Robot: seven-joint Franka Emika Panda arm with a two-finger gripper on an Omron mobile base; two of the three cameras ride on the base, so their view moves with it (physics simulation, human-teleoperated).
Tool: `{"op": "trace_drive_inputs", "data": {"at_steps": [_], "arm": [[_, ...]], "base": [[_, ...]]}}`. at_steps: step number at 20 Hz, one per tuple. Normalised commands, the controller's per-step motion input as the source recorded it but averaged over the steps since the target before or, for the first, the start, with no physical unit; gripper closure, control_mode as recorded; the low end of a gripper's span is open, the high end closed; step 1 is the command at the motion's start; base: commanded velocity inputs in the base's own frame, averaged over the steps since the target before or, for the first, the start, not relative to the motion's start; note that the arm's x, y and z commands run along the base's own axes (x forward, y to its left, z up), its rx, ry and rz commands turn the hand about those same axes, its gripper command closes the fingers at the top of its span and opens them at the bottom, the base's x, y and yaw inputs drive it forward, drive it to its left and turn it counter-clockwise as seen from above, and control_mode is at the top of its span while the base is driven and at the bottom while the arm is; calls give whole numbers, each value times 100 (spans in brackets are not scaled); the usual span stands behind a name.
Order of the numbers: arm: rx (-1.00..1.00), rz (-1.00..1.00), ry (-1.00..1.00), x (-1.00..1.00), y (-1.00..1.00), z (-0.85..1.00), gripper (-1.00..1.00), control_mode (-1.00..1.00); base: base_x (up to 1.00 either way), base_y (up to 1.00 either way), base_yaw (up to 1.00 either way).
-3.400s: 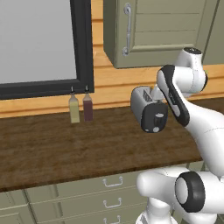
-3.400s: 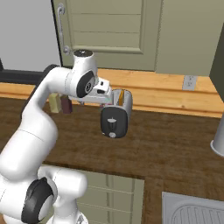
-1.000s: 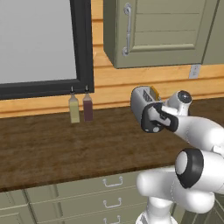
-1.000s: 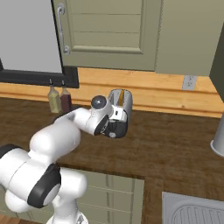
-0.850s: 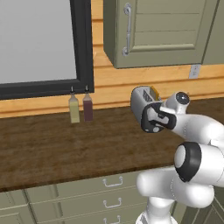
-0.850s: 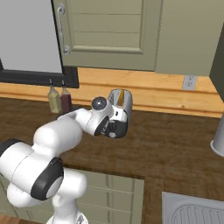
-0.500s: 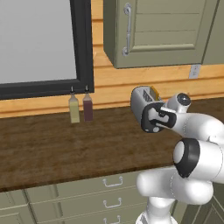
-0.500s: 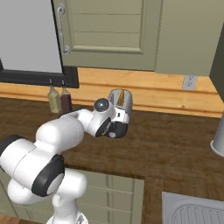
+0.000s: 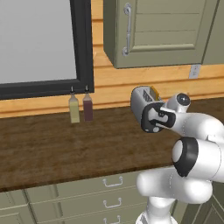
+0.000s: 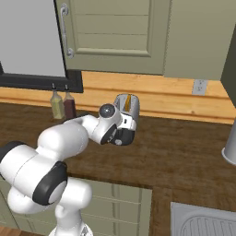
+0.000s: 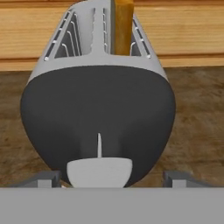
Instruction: Start the toaster. Once the lever pops up, take the bread to the plate on the dining counter.
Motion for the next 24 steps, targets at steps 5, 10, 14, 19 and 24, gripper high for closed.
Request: {"op": "trace_drive_inputs", "data": {"at_steps": [5, 10, 14, 19, 24], "arm": [[0, 0, 0, 0, 0, 0, 100, -100], [0, 0, 0, 0, 0, 0, 100, -100], [0, 0, 0, 0, 0, 0, 100, -100], [-1, 0, 3, 0, 0, -20, 100, -100], [-5, 0, 8, 0, 0, -40, 100, -100]], "base": [[0, 0, 0], [0, 0, 0], [0, 0, 0], [0, 0, 0], [0, 0, 0]]}}
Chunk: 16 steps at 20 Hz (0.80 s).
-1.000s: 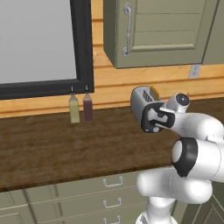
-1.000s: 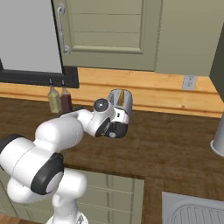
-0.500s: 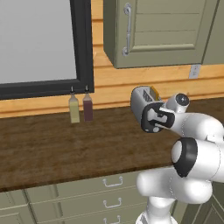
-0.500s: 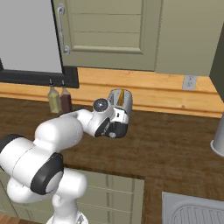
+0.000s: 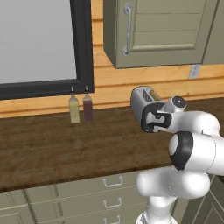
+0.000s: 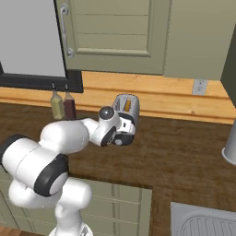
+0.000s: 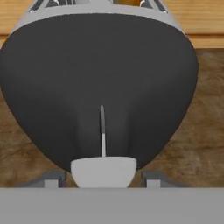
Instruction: Start the toaster. Once the lever pops up, take the bread to the plate on the dining counter.
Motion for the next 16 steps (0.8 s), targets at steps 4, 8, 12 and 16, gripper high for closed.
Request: {"op": "trace_drive_inputs", "data": {"at_steps": [4, 8, 12, 16], "arm": [[-6, 0, 10, 0, 0, -49, 100, -100], [-11, 0, 13, -3, 0, -76, 100, -100], [-21, 0, 20, -4, 0, -100, 100, -100], [-5, 0, 1, -7, 0, -4, 100, -100]], "base": [[0, 0, 0], [0, 0, 0], [0, 0, 0], [0, 0, 0]]}}
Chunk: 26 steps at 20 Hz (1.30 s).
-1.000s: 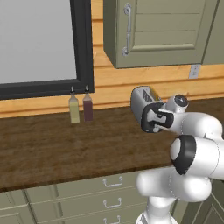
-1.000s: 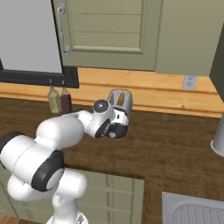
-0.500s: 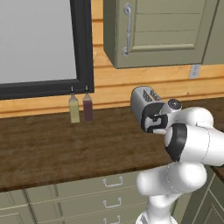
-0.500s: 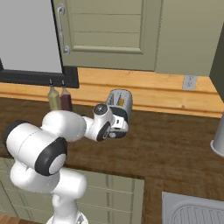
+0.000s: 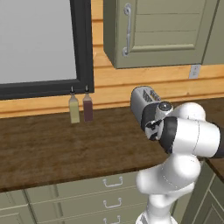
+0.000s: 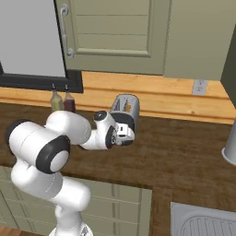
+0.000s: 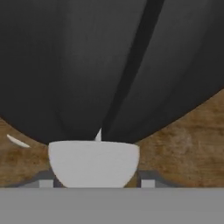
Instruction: Start the toaster. Once the lever pops up, take the bread to the plate on the dining counter.
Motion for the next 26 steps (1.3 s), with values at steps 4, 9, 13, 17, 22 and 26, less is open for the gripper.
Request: {"op": "trace_drive_inputs", "data": {"at_steps": [4, 9, 13, 17, 22, 26], "arm": [[0, -6, -25, -63, -1, 80, 100, -100], [4, -11, -32, -92, -20, 100, 100, -100], [9, -10, -26, -97, -40, 100, 100, -100], [13, -5, -10, -59, -31, 100, 100, -100], [19, 2, 2, -27, -33, 100, 100, -100], [37, 1, 9, -20, -15, 95, 100, -100]], "base": [[0, 0, 0], [0, 0, 0], [0, 0, 0], [0, 0, 0], [0, 0, 0], [0, 0, 0]]}}
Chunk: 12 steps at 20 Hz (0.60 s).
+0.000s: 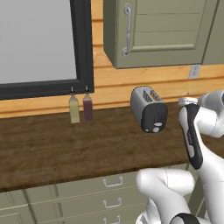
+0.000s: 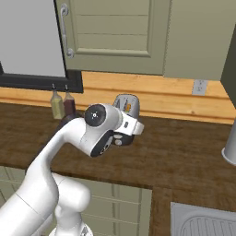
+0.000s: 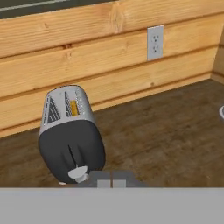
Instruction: Start the toaster. Once the lever pops up, take the bread to the plate on the dining counter.
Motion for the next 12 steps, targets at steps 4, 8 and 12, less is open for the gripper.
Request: {"op": "trace_drive_inputs", "data": {"at_steps": [4, 8, 12], "arm": [[28, 4, -2, -9, 5, 4, 100, -100], [0, 0, 0, 0, 0, 0, -100, -100], [0, 0, 0, 0, 0, 0, -100, -100]], "base": [[0, 0, 0], [0, 0, 0], [0, 0, 0]]}}
